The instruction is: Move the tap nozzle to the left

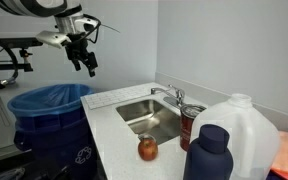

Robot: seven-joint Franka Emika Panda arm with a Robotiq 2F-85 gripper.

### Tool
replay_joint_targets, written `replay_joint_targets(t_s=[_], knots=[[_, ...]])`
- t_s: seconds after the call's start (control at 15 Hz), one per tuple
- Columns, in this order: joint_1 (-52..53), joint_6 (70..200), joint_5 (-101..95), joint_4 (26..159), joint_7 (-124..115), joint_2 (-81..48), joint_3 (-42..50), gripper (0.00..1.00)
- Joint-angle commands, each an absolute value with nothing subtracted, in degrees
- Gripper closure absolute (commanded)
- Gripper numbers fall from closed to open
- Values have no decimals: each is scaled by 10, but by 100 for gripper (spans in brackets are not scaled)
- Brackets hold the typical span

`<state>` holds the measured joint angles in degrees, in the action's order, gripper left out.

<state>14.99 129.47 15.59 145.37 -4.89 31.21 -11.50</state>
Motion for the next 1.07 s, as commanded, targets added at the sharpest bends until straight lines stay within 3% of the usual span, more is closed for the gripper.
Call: replay_joint_targets(t_s=[0.0, 0.53, 1.0], knots=[[151, 1293, 155, 1452, -50, 312, -114, 0], [149, 1298, 150, 1453, -52, 311, -117, 0], [103, 1293, 62, 1392, -56, 236, -116, 0]])
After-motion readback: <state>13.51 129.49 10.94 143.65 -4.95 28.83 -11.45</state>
